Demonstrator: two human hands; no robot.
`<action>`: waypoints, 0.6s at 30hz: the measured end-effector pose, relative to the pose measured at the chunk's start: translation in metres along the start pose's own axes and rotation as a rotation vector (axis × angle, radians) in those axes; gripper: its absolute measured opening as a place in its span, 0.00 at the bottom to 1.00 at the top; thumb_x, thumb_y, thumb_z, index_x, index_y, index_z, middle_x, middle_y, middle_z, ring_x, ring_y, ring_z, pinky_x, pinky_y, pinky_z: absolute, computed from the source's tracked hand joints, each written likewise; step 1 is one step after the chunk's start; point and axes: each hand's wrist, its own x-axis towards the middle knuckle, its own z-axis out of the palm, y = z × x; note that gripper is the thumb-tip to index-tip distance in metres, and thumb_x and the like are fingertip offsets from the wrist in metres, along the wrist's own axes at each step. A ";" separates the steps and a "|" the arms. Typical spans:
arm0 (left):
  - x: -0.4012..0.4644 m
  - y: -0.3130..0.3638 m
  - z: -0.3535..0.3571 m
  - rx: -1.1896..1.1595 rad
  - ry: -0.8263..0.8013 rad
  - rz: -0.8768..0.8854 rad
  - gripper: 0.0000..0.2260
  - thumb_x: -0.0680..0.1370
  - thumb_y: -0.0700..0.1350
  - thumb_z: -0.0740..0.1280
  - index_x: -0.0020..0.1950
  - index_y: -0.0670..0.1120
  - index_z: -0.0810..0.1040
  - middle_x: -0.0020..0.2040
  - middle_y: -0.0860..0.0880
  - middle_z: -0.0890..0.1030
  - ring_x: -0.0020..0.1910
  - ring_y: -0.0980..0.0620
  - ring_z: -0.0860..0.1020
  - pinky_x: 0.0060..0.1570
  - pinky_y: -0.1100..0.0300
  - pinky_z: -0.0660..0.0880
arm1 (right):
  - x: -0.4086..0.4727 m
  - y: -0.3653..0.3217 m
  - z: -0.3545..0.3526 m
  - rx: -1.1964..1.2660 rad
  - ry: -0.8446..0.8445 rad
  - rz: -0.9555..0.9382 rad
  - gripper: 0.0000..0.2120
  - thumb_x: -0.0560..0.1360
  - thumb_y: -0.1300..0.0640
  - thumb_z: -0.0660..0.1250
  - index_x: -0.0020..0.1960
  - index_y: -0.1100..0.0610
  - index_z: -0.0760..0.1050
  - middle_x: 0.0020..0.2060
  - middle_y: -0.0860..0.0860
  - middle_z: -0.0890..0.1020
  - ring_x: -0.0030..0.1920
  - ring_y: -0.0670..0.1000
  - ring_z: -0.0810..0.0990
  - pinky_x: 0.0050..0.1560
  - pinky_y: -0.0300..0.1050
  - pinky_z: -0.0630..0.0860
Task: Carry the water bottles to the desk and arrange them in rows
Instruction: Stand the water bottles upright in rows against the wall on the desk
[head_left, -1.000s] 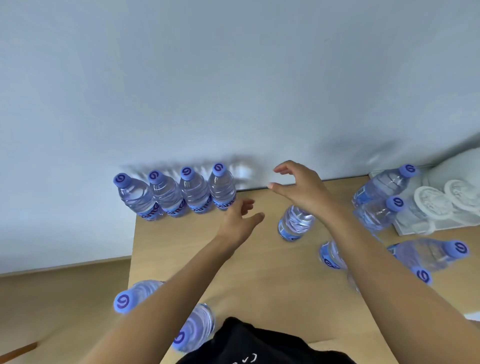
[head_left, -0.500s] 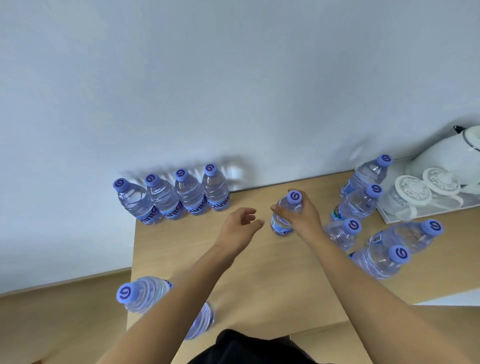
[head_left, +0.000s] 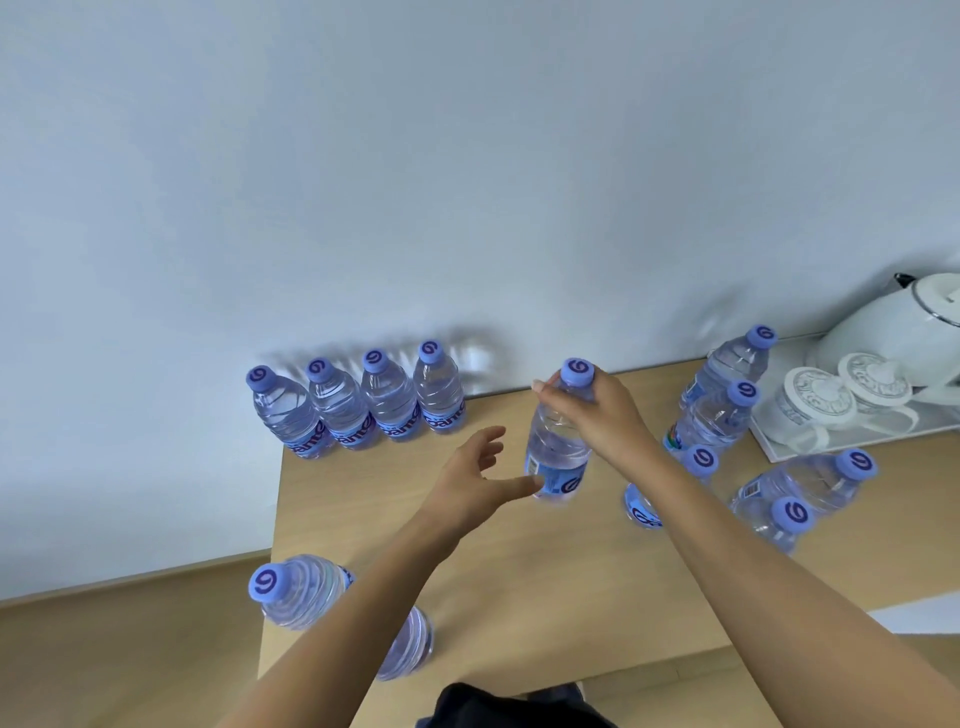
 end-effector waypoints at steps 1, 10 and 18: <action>-0.001 0.004 -0.001 0.004 -0.024 0.015 0.37 0.69 0.46 0.79 0.74 0.53 0.66 0.67 0.52 0.72 0.68 0.55 0.70 0.58 0.60 0.71 | -0.003 -0.015 -0.003 0.008 -0.005 -0.021 0.12 0.74 0.48 0.73 0.39 0.55 0.78 0.33 0.44 0.83 0.36 0.41 0.81 0.43 0.38 0.73; -0.021 0.051 -0.015 -0.120 -0.234 0.250 0.31 0.66 0.50 0.79 0.65 0.54 0.73 0.60 0.54 0.81 0.60 0.56 0.79 0.53 0.60 0.79 | -0.014 -0.122 -0.016 0.212 -0.017 -0.127 0.19 0.74 0.47 0.72 0.40 0.64 0.77 0.34 0.54 0.81 0.35 0.49 0.80 0.43 0.46 0.75; -0.036 0.067 -0.013 -0.300 -0.161 0.309 0.24 0.63 0.49 0.78 0.56 0.43 0.79 0.48 0.46 0.85 0.46 0.49 0.83 0.45 0.60 0.78 | -0.009 -0.159 -0.012 0.423 -0.089 -0.054 0.12 0.73 0.49 0.73 0.42 0.57 0.77 0.33 0.57 0.83 0.36 0.54 0.83 0.37 0.44 0.79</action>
